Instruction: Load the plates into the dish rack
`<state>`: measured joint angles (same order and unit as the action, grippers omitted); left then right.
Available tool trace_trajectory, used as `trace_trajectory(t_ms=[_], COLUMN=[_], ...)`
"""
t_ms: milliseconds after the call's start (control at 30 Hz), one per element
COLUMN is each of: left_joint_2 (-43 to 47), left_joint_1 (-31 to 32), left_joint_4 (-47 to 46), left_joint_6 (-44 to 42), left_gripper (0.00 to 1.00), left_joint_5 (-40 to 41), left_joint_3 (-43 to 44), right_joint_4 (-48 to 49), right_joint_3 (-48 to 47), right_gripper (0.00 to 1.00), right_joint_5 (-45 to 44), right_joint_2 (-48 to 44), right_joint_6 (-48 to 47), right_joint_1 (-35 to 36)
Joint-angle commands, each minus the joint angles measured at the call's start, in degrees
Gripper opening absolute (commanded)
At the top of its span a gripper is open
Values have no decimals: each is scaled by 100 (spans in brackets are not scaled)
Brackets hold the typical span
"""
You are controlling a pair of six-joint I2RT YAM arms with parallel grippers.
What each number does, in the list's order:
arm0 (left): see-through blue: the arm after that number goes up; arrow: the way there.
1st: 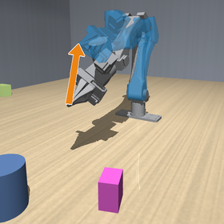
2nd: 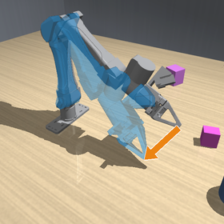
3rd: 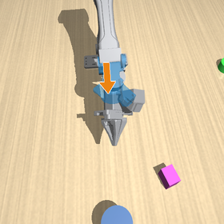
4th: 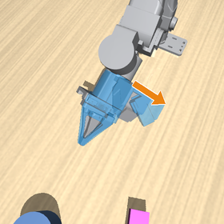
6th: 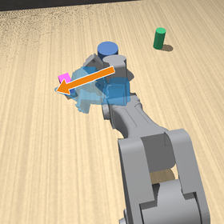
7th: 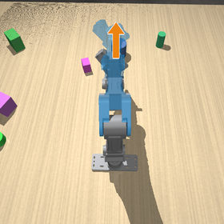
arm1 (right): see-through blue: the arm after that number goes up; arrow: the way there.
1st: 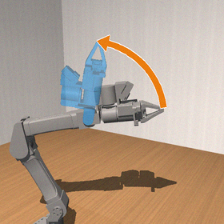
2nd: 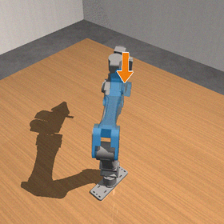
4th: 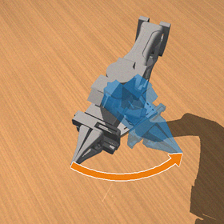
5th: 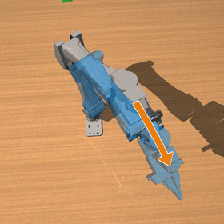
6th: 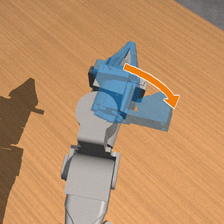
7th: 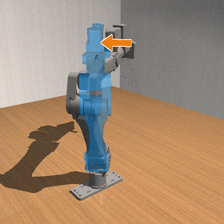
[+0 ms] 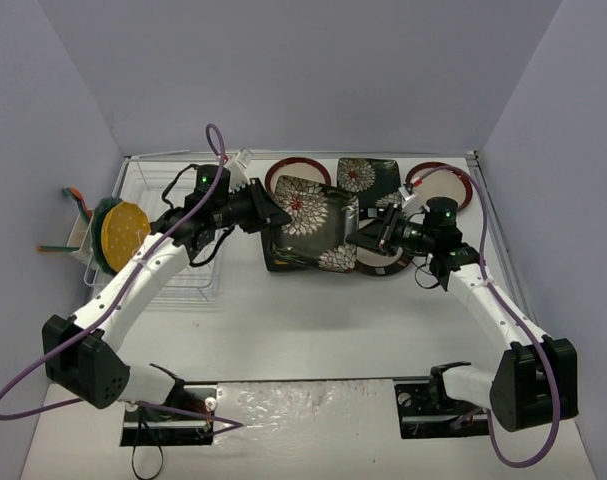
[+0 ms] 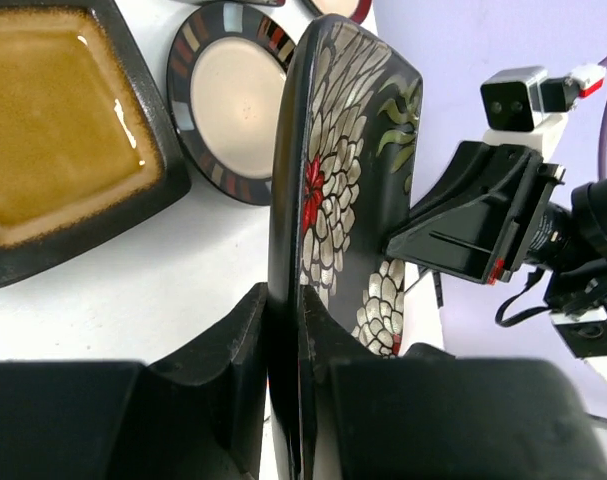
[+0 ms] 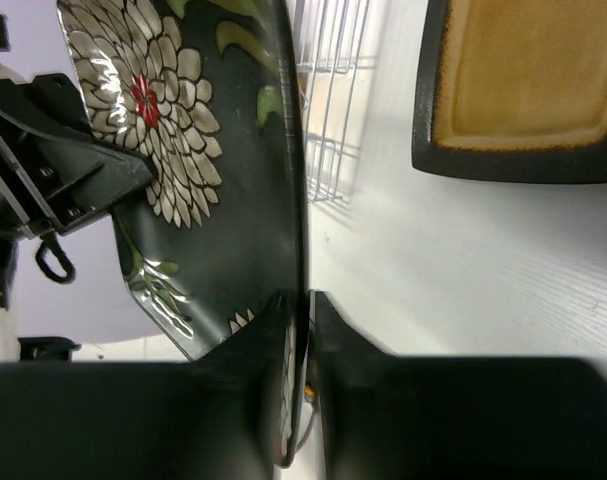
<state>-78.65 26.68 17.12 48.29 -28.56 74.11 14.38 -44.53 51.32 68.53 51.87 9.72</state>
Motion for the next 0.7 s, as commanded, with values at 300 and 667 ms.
trace_trajectory(t_ms=[300,667], left_joint_2=[789,1084], left_joint_1=[-414,-1765], left_joint_4=[1958,3776], left_joint_6=[-2189,-5458], left_gripper=[0,0], left_joint_5=[1149,3517], left_joint_3=[1352,2786], right_joint_4=[-437,-914], right_joint_3=[-492,-765], right_gripper=[100,100], right_joint_5=[-144,-462], right_joint_2=[-185,-514], right_joint_6=[-1538,-1937], right_joint_1=[-75,-105])
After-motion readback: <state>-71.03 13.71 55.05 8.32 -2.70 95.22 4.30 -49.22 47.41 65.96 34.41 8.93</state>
